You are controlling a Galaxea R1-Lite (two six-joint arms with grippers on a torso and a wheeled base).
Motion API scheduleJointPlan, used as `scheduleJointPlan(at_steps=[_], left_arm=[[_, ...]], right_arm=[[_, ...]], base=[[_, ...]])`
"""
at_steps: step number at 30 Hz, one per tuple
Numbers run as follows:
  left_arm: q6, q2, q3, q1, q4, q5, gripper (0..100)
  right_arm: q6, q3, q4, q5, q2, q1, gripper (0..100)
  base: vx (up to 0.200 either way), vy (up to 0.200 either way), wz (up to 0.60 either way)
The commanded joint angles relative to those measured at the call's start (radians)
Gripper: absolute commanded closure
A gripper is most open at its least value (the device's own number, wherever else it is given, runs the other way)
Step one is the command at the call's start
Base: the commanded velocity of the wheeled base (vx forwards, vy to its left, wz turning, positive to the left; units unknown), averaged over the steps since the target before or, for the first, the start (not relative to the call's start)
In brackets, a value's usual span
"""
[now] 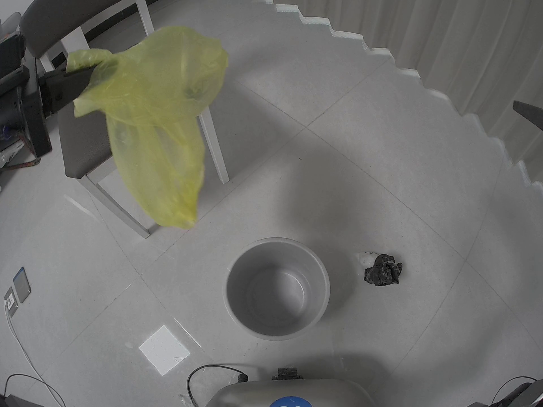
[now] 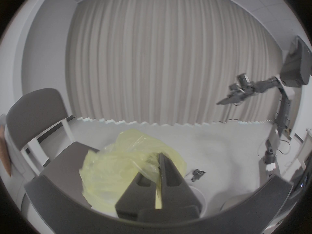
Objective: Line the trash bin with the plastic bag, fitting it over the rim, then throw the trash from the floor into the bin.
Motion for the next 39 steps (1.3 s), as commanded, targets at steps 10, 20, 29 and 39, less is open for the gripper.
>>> scheduleJointPlan(at_steps=[10, 20, 29, 39], left_arm=[[0.179, -0.031, -0.089, -0.202, 0.305, -0.001, 100], [0.224, 0.005, -0.265, -0.291, 0.49, 0.002, 100], [0.23, -0.001, -0.286, -0.337, 0.504, 0.0, 100], [0.359, 0.012, -0.297, -0.375, 0.611, 0.0, 100]], right_arm=[[-0.003, -0.074, 0.011, 0.038, 0.138, 0.043, 0], [0.003, -0.091, -0.001, 0.043, 0.216, 0.109, 0], [0.005, -0.175, -0.002, 0.057, 0.307, 0.255, 0], [0.043, -0.425, 0.013, 0.058, 0.46, 0.285, 0]], base=[[0.0, 0.0, 0.0], [0.0, 0.0, 0.0], [0.0, 0.0, 0.0], [0.0, 0.0, 0.0]])
